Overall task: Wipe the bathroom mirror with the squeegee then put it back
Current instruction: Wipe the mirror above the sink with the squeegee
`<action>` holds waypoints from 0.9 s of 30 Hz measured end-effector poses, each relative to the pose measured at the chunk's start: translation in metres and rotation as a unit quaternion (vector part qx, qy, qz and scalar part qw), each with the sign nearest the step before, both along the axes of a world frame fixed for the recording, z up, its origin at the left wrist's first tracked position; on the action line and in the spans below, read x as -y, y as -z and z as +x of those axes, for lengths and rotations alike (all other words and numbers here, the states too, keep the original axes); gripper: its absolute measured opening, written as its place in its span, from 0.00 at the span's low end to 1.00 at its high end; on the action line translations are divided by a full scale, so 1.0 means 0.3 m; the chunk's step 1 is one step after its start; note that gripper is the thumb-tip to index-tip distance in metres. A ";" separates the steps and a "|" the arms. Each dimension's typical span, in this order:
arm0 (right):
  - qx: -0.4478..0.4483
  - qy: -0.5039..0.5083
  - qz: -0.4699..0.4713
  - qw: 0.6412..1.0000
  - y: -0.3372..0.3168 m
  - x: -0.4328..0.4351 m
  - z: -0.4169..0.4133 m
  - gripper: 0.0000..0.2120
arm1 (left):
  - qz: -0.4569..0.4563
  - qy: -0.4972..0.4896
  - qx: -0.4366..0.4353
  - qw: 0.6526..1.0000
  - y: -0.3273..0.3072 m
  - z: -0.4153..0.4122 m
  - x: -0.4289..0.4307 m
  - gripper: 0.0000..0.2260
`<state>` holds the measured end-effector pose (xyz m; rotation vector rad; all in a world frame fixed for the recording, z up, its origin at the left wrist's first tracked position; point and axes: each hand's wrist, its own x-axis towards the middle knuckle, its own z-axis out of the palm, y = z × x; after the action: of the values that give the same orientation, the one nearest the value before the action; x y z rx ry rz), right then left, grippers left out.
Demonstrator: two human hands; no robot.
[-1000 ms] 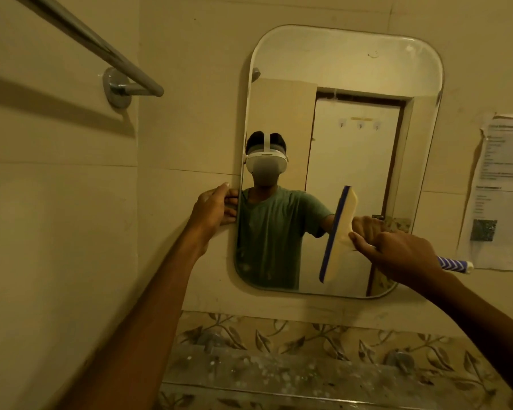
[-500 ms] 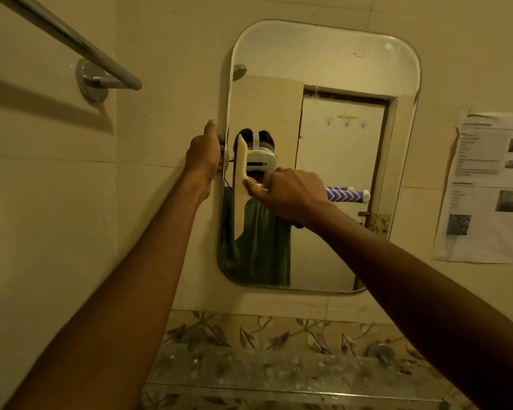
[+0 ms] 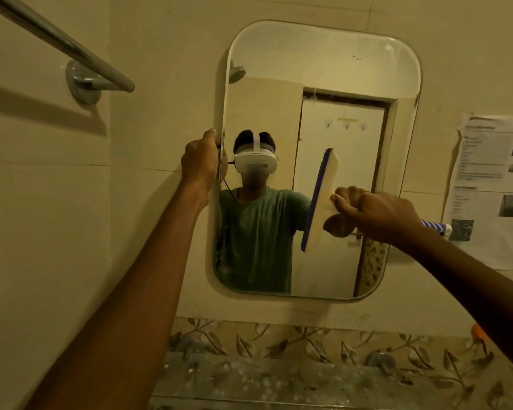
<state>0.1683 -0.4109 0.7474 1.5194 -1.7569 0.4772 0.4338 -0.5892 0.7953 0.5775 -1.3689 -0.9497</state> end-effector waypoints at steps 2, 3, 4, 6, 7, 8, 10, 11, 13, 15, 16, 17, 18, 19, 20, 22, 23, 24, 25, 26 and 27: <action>-0.020 -0.010 -0.038 0.999 0.002 -0.004 0.023 0.24 | -0.001 0.024 0.013 1.000 -0.004 0.019 0.009 0.16; -0.042 -0.025 -0.071 0.996 -0.002 -0.004 0.044 0.23 | -0.001 0.035 0.020 0.999 -0.011 0.031 0.012 0.15; -0.051 -0.039 -0.092 0.994 -0.010 -0.004 0.073 0.24 | -0.003 0.041 0.024 0.999 -0.023 0.041 0.013 0.16; -0.035 -0.047 -0.072 0.996 -0.040 0.025 0.148 0.24 | -0.015 0.035 0.011 0.999 -0.063 0.044 0.004 0.17; -0.023 -0.046 -0.046 0.998 -0.061 0.056 0.192 0.26 | -0.025 0.029 0.002 0.999 -0.090 0.042 -0.006 0.17; -0.020 -0.053 -0.029 0.998 -0.085 0.098 0.239 0.29 | -0.030 0.024 -0.004 0.999 -0.117 0.038 -0.014 0.17; -0.030 -0.067 -0.017 0.997 -0.145 0.183 0.337 0.34 | -0.025 0.013 -0.002 1.000 -0.162 0.031 -0.025 0.17; -0.044 -0.065 -0.019 0.997 -0.175 0.218 0.380 0.35 | -0.020 0.012 0.002 1.000 -0.170 0.029 -0.025 0.17; -0.070 -0.044 -0.021 0.996 -0.220 0.263 0.426 0.35 | -0.014 0.010 0.013 1.000 -0.170 0.025 -0.021 0.20; -0.074 -0.019 -0.010 0.997 -0.239 0.267 0.417 0.36 | -0.007 0.008 0.009 1.000 -0.162 0.018 -0.021 0.21; -0.072 -0.011 -0.006 0.997 -0.239 0.259 0.395 0.37 | -0.004 0.009 0.005 1.000 -0.159 0.014 -0.022 0.21; -0.071 -0.004 -0.002 0.997 -0.235 0.247 0.366 0.37 | -0.003 0.010 0.003 1.000 -0.158 0.011 -0.023 0.20; -0.068 0.004 0.003 0.998 -0.234 0.231 0.335 0.38 | -0.001 0.011 -0.001 1.000 -0.158 0.009 -0.021 0.18; -0.071 0.010 0.009 0.997 -0.233 0.209 0.298 0.40 | 0.000 0.012 -0.005 1.000 -0.156 0.007 -0.019 0.17; -0.075 0.014 0.023 0.997 -0.232 0.185 0.255 0.40 | -0.001 0.011 -0.008 1.000 -0.154 0.007 -0.014 0.17; -0.104 0.026 0.052 0.993 -0.222 0.131 0.161 0.28 | -0.004 0.008 -0.007 1.000 -0.149 0.007 -0.003 0.16; -0.097 0.035 0.058 0.993 -0.216 0.094 0.110 0.19 | -0.005 0.008 -0.009 1.000 -0.148 0.004 0.001 0.16; -0.059 0.040 0.050 0.996 -0.210 0.056 0.060 0.16 | -0.006 0.008 -0.015 1.000 -0.148 -0.003 0.002 0.15; -0.025 0.030 0.030 0.999 -0.203 0.023 0.021 0.20 | -0.006 0.005 -0.021 1.000 -0.147 -0.012 -0.001 0.15; 0.001 0.019 0.007 1.000 -0.196 -0.005 -0.015 0.25 | -0.006 -0.003 -0.026 1.000 -0.147 -0.022 -0.008 0.16; 0.005 0.015 -0.013 1.000 -0.192 -0.023 -0.034 0.27 | -0.006 -0.012 -0.029 0.999 -0.148 -0.031 -0.016 0.16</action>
<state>0.1580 -0.4041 0.8052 1.4720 -1.7725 0.4927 0.4245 -0.5843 0.8396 0.5529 -1.3119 -0.9320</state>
